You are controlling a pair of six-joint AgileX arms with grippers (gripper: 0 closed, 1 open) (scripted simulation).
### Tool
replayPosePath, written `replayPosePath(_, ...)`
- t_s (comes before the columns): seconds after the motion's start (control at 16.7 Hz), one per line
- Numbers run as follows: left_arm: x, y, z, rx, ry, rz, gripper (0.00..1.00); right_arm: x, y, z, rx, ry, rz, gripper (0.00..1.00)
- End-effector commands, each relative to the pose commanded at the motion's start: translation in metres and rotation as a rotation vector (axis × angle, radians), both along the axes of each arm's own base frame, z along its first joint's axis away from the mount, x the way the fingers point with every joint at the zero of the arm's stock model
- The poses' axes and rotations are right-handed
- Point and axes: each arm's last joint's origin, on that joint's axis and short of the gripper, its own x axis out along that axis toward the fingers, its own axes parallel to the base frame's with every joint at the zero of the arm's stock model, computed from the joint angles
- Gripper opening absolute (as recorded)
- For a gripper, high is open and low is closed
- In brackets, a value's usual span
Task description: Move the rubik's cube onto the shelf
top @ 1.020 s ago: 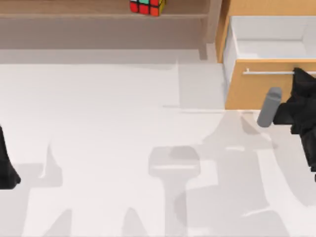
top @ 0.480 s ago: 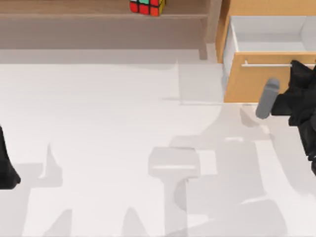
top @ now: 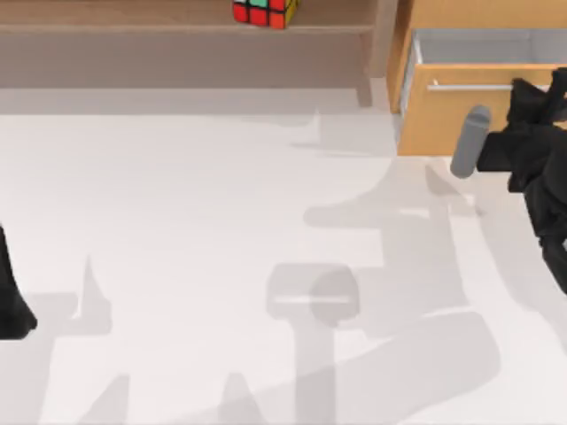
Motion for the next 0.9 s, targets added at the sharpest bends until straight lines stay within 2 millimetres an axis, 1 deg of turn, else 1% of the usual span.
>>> replayPosePath(0.18, 0.000, 0.000, 0.000, 0.000, 0.000, 0.000, 1.00, 0.014, -0.001, 0.001, 0.001, 0.000, -0.001, 0.00)
replayPosePath(0.42, 0.000, 0.000, 0.000, 0.000, 0.000, 0.000, 1.00, 0.013, 0.000, 0.001, 0.003, 0.001, 0.000, 0.00)
replayPosePath(0.54, 0.000, 0.000, 0.000, 0.000, 0.000, 0.000, 1.00, 0.017, 0.000, 0.002, 0.004, -0.004, -0.001, 0.00)
replayPosePath(0.66, 0.000, 0.000, 0.000, 0.000, 0.000, 0.000, 1.00, 0.026, 0.000, 0.002, 0.003, -0.004, 0.000, 0.00)
replayPosePath(0.9, 0.000, 0.000, 0.000, 0.000, 0.000, 0.000, 1.00, 0.053, 0.001, -0.001, 0.001, 0.005, 0.005, 0.00)
